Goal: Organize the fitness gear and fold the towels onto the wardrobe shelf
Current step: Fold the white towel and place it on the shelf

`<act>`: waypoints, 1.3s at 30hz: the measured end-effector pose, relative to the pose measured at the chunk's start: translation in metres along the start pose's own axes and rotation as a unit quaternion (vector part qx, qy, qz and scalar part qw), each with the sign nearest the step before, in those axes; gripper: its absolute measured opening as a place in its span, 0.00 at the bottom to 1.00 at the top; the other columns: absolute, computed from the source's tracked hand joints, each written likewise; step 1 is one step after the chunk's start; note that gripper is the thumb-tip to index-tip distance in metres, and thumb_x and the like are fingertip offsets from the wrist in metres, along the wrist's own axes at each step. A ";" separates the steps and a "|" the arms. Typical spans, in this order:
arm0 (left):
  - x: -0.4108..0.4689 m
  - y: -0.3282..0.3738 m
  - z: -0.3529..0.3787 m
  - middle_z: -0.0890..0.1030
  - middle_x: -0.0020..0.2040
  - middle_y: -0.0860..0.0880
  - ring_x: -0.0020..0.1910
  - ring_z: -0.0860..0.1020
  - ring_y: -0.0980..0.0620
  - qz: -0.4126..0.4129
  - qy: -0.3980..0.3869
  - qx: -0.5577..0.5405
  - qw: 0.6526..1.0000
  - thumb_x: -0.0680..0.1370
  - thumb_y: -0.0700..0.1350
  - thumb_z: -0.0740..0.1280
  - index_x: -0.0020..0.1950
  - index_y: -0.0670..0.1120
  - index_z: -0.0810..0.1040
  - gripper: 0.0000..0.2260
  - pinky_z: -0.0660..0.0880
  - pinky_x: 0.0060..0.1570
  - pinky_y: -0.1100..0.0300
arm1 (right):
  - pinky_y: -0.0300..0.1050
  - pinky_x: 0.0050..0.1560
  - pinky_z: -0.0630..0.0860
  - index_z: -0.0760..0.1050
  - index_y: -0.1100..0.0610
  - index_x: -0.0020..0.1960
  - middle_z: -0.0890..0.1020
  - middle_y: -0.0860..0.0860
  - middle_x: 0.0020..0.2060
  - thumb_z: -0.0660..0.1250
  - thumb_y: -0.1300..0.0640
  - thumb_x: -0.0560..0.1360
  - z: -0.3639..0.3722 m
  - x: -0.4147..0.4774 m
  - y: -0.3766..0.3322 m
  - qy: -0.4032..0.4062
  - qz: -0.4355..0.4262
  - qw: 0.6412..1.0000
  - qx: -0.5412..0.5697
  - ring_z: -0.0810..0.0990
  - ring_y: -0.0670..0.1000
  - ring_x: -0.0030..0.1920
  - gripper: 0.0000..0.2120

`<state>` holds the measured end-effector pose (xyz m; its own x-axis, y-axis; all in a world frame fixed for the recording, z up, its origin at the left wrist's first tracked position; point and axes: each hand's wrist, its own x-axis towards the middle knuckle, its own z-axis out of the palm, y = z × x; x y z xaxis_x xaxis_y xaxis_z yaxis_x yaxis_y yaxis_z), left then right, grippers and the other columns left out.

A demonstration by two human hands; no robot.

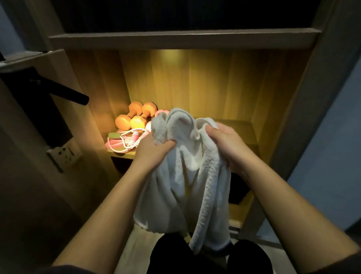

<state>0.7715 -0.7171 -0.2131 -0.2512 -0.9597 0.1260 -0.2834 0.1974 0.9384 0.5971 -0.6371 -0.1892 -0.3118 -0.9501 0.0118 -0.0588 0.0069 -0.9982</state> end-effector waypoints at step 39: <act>0.039 0.081 -0.018 0.77 0.48 0.52 0.47 0.74 0.50 0.136 0.096 0.194 0.967 0.74 0.46 0.68 0.56 0.50 0.78 0.11 0.66 0.42 0.60 | 0.45 0.38 0.66 0.78 0.59 0.40 0.79 0.52 0.36 0.65 0.59 0.77 -0.066 -0.007 0.000 0.102 -0.078 0.929 -0.347 0.77 0.53 0.41 0.09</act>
<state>0.7554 -0.7419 -0.1261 -0.1987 -0.8737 0.4440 -0.5667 0.4720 0.6753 0.5366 -0.6094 -0.1851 -0.4177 -0.8778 0.2345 -0.6939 0.1416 -0.7060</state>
